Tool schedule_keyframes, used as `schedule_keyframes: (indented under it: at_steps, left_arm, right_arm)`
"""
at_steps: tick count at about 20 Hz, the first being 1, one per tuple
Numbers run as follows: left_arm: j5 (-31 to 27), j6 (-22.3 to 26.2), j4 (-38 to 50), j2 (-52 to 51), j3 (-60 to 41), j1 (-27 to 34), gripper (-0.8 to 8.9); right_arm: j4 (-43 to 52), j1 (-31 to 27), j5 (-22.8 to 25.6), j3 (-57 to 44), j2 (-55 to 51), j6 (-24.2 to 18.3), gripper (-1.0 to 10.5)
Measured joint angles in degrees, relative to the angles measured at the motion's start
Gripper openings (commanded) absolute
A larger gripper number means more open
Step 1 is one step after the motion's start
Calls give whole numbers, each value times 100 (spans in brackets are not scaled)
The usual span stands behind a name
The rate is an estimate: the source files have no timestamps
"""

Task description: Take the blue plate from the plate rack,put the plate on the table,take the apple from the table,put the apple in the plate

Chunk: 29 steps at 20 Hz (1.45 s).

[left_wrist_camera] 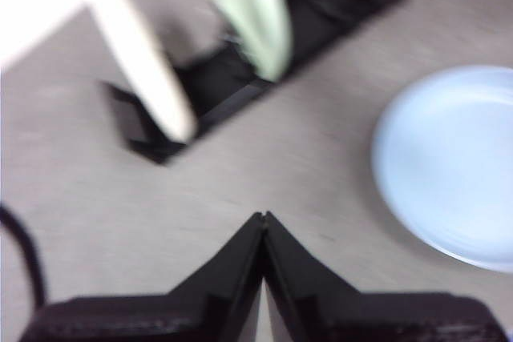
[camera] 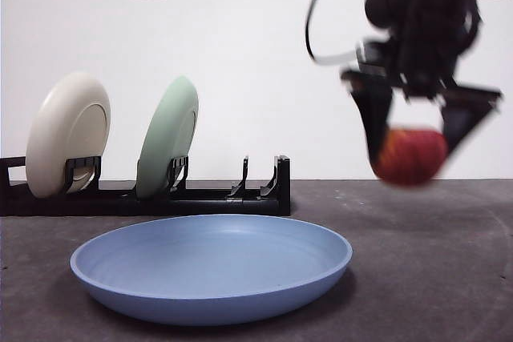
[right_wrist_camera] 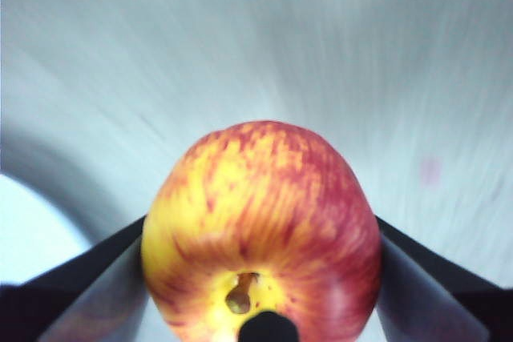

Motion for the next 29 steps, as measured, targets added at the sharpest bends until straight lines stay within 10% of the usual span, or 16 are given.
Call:
schedule_keyframes:
  at_steps: [8, 18, 29]
  left_arm:
    - [-192, 439, 0, -385, 0, 328, -8]
    - [542, 516, -2, -693, 0, 612, -8]
    - [942, 518, -7, -1029, 0, 612, -8]
  right_arm:
    - [-984, 485, 13, 1930, -2, -105, -8]
    - [-1366, 2345, -85, 1943, 841, -142, -3]
    - [-688, 2900, -339, 1650, 1862, -254, -3]
